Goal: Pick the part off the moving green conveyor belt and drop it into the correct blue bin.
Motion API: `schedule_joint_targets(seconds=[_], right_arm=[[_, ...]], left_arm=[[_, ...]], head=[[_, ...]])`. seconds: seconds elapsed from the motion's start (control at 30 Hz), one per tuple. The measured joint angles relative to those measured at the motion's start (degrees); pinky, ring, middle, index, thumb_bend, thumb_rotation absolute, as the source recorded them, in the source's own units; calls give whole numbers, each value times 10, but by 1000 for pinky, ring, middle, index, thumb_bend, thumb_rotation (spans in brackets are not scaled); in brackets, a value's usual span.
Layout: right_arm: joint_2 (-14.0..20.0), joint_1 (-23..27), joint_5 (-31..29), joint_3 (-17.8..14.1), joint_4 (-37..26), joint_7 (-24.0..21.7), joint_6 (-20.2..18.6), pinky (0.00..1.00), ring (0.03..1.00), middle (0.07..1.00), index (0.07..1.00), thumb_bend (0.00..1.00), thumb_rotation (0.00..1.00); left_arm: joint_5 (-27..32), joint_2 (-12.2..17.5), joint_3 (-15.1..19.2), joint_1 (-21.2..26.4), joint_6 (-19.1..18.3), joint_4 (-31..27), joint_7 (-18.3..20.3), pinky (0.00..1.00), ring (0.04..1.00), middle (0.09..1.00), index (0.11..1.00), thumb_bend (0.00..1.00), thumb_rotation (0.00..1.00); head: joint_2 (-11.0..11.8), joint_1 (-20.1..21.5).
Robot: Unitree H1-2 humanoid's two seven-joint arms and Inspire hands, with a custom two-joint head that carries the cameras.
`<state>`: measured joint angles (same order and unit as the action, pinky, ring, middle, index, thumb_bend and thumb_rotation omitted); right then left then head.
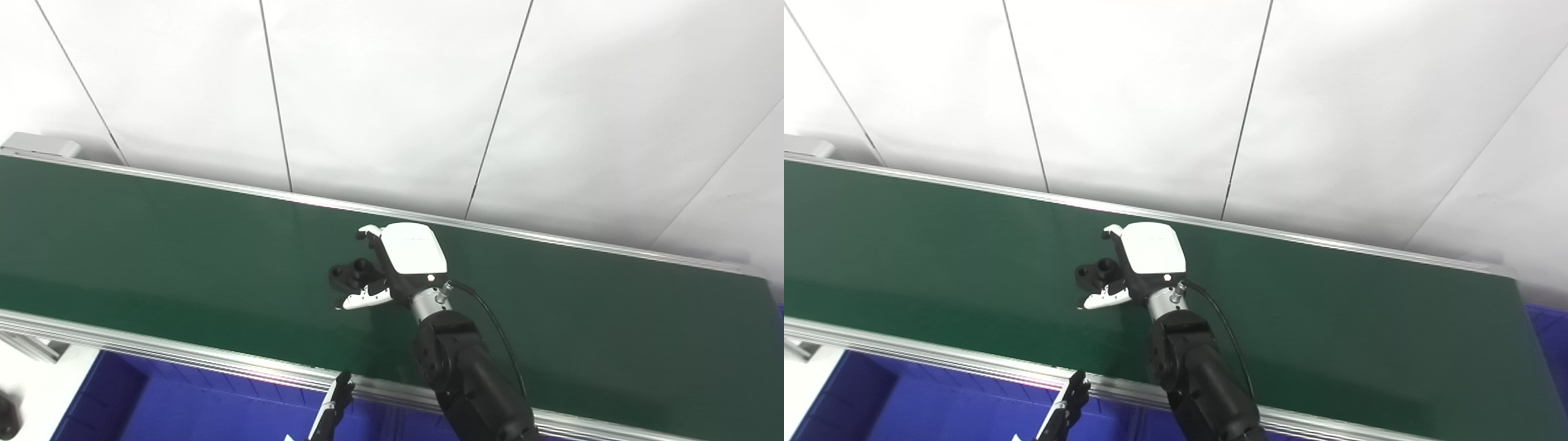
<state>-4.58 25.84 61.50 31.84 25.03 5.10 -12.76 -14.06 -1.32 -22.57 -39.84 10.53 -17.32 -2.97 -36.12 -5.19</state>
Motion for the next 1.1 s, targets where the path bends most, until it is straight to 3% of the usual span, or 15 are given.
schedule_joint_targets(seconds=[0.13, 0.6, 0.83, 0.97, 1.1], right_arm=[[11, 3, 1, 19, 11, 8, 0, 138, 204, 467, 489, 529, 3], [31, 19, 28, 55, -3, -13, -35, 124, 193, 470, 486, 531, 0], [41, 20, 27, 58, -20, -34, -42, 131, 197, 470, 487, 530, 0], [51, 5, 23, 57, -51, -43, -42, 126, 189, 470, 487, 530, 0], [64, -32, 20, 59, -120, -54, -41, 127, 191, 470, 486, 529, 0]], left_arm=[[1, 1, -1, -3, 0, -2, 0, 966, 964, 976, 1000, 579, 1000], [1, 2, -3, -6, -1, -5, 0, 984, 967, 974, 1000, 553, 983], [1, 4, -6, -13, -16, -21, 2, 964, 964, 974, 1000, 554, 964], [1, 4, -6, -13, -17, -21, 2, 948, 957, 975, 1000, 542, 978], [3, 5, -7, -13, -20, -23, 2, 952, 958, 974, 1000, 557, 995]], head=[[-4, -1], [-11, 8], [-14, 18], [-17, 23], [-26, 37]])
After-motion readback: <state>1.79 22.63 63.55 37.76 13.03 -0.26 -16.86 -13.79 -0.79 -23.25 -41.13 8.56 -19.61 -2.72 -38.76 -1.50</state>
